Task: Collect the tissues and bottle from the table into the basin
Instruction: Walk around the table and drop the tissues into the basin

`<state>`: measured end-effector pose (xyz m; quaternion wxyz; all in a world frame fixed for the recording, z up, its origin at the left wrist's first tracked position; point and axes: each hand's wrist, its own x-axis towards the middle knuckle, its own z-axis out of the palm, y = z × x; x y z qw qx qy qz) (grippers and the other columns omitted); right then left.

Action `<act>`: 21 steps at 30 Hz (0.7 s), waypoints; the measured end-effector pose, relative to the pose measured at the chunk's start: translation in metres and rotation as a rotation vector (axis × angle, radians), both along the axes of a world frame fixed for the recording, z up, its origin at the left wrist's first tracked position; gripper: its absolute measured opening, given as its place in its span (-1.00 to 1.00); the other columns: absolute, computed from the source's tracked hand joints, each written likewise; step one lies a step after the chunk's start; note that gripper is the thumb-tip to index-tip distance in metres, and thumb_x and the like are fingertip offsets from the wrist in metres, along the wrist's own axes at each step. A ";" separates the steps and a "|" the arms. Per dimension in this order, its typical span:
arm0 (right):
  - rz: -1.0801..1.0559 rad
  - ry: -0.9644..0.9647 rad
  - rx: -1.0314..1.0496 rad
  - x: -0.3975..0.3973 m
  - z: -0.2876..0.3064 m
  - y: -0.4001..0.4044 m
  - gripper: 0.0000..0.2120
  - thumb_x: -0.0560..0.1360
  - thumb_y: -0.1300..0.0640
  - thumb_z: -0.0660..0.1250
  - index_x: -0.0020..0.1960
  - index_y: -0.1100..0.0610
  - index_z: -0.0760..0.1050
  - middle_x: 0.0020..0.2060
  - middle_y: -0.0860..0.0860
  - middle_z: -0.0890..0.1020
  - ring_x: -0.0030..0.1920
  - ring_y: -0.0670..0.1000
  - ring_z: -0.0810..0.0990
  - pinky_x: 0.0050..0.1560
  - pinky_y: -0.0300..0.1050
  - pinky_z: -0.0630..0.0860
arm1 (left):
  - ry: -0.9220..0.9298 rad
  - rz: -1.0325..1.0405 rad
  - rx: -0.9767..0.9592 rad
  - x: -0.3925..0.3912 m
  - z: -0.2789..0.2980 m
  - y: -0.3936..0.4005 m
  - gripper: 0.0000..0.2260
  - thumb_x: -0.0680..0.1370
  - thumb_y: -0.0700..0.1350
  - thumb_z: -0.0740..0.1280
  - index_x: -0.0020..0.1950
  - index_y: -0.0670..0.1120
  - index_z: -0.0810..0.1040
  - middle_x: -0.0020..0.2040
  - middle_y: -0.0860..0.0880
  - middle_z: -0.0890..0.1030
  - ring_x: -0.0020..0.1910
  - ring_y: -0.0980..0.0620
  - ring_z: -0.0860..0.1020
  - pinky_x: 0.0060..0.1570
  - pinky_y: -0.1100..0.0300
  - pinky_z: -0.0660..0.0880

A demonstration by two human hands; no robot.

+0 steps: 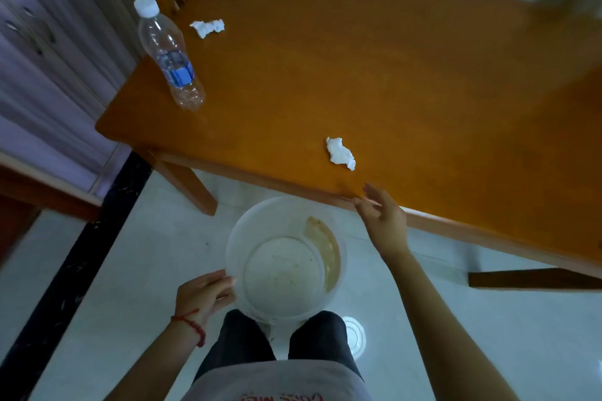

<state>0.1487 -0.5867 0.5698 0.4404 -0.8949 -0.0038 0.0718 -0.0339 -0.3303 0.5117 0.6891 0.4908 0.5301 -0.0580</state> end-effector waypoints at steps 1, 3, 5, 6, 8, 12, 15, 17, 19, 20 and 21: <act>0.012 -0.002 -0.001 0.012 -0.001 0.001 -0.58 0.48 0.00 0.34 0.29 0.09 0.42 0.23 0.06 0.55 0.19 0.05 0.52 0.10 -0.10 0.46 | 0.004 0.023 0.003 0.001 -0.001 -0.002 -0.88 0.35 -0.34 0.45 -0.15 -0.20 0.64 -0.26 -0.17 0.67 -0.26 -0.08 0.62 -0.37 0.22 0.62; 0.042 -0.025 -0.026 0.037 -0.004 0.002 -0.59 0.48 0.03 0.34 0.29 0.12 0.42 0.22 0.08 0.56 0.19 0.06 0.52 0.08 -0.12 0.45 | 0.001 0.074 -0.003 0.003 -0.003 -0.006 -0.89 0.36 -0.35 0.44 -0.15 -0.20 0.64 -0.28 -0.17 0.67 -0.24 -0.10 0.62 -0.37 0.21 0.62; 0.072 -0.033 -0.059 0.060 -0.006 0.006 -0.59 0.48 0.05 0.34 0.29 0.14 0.42 0.24 0.10 0.55 0.22 0.09 0.51 0.16 -0.04 0.47 | -0.007 0.100 -0.009 0.004 -0.003 -0.009 -0.87 0.37 -0.34 0.43 -0.09 -0.23 0.63 -0.21 -0.21 0.66 -0.21 -0.13 0.61 -0.36 0.21 0.63; 0.089 -0.030 -0.077 0.070 -0.008 0.009 -0.58 0.49 0.06 0.33 0.30 0.15 0.41 0.25 0.10 0.54 0.24 0.10 0.50 0.19 0.00 0.46 | -0.010 0.109 -0.009 0.005 -0.004 -0.010 -0.85 0.38 -0.34 0.43 -0.07 -0.25 0.63 -0.18 -0.22 0.65 -0.20 -0.13 0.61 -0.35 0.21 0.62; 0.141 -0.035 -0.117 0.086 -0.010 0.016 -0.58 0.50 0.06 0.31 0.33 0.13 0.39 0.28 0.11 0.51 0.27 0.12 0.47 0.22 0.02 0.42 | -0.019 0.125 -0.014 0.005 -0.004 -0.013 -0.85 0.39 -0.34 0.42 -0.06 -0.24 0.62 -0.16 -0.21 0.65 -0.18 -0.13 0.60 -0.36 0.23 0.62; 0.282 -0.069 -0.216 0.108 -0.016 0.030 -0.55 0.51 0.04 0.28 0.37 0.08 0.33 0.35 0.10 0.45 0.33 0.14 0.41 0.29 0.10 0.38 | -0.032 0.147 -0.016 0.006 -0.002 -0.018 -0.87 0.40 -0.34 0.41 -0.09 -0.19 0.62 -0.15 -0.18 0.65 -0.16 -0.12 0.60 -0.35 0.25 0.62; 0.396 -0.095 -0.319 0.117 -0.022 0.039 -0.53 0.52 0.06 0.27 0.40 0.02 0.28 0.41 0.05 0.37 0.39 0.15 0.33 0.31 0.08 0.34 | -0.030 0.165 -0.011 0.006 -0.001 -0.020 -0.87 0.40 -0.34 0.40 -0.08 -0.20 0.62 -0.16 -0.17 0.65 -0.17 -0.11 0.61 -0.37 0.26 0.61; 0.467 -0.100 -0.386 0.121 -0.026 0.043 -0.54 0.54 0.09 0.25 0.41 -0.01 0.27 0.43 0.02 0.34 0.40 0.14 0.31 0.31 0.08 0.35 | -0.029 0.160 -0.014 0.007 -0.002 -0.020 -0.87 0.40 -0.34 0.40 -0.10 -0.18 0.63 -0.15 -0.16 0.66 -0.16 -0.12 0.61 -0.35 0.25 0.62; 0.517 -0.121 -0.424 0.119 -0.030 0.045 -0.59 0.55 0.14 0.22 0.39 0.03 0.31 0.38 0.07 0.40 0.35 0.18 0.34 0.25 0.09 0.39 | -0.023 0.152 -0.016 0.006 -0.003 -0.019 -0.88 0.41 -0.33 0.40 -0.10 -0.17 0.64 -0.15 -0.16 0.66 -0.15 -0.12 0.62 -0.34 0.24 0.62; 0.531 -0.147 -0.422 0.117 -0.031 0.045 -0.62 0.55 0.18 0.20 0.36 0.06 0.35 0.33 0.12 0.46 0.31 0.20 0.37 0.21 0.09 0.40 | -0.021 0.149 -0.015 0.006 -0.003 -0.018 -0.88 0.41 -0.33 0.40 -0.10 -0.17 0.64 -0.15 -0.16 0.66 -0.15 -0.12 0.62 -0.34 0.23 0.63; 0.531 -0.176 -0.406 0.114 -0.032 0.045 -0.65 0.54 0.22 0.20 0.33 0.09 0.40 0.28 0.15 0.50 0.26 0.22 0.39 0.16 0.08 0.41 | -0.020 0.146 -0.013 0.006 -0.004 -0.018 -0.88 0.41 -0.33 0.40 -0.11 -0.17 0.64 -0.15 -0.16 0.66 -0.16 -0.12 0.62 -0.35 0.23 0.63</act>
